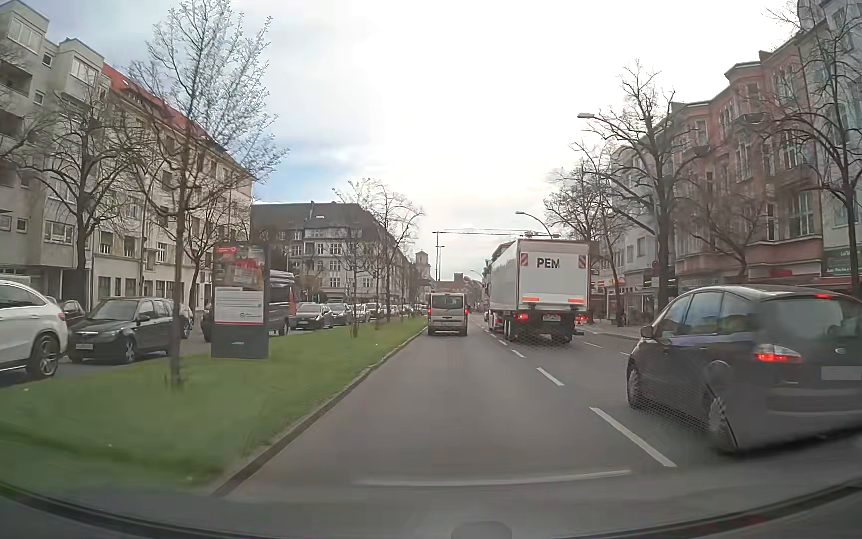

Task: Follow the waypoints while adhering to traffic rules and regulations

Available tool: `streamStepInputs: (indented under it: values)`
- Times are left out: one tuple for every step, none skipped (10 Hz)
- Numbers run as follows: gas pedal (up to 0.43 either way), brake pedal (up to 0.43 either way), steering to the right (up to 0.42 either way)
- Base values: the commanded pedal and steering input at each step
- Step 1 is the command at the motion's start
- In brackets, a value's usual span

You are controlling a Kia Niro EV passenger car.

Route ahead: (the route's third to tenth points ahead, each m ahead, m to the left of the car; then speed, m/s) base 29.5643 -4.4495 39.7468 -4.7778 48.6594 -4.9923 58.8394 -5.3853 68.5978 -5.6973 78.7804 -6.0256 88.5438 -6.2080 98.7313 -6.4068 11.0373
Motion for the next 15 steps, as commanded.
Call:
streamStepInputs:
  values:
    - [0.138,0.0,0.012]
    - [0.138,0.0,0.012]
    - [0.138,0.0,0.012]
    - [0.13,0.0,0.01]
    - [0.13,0.0,0.006]
    - [0.079,0.0,0.004]
    - [0.02,0.0,0.004]
    - [0.02,0.0,0.004]
    - [0.0,0.0,0.003]
    - [0.0,0.0,0.001]
    - [0.0,0.0,-0.003]
    - [0.0,0.0,-0.003]
    - [0.0,0.0,-0.003]
    - [0.0,0.0,0.0]
    - [0.0,0.024,0.003]
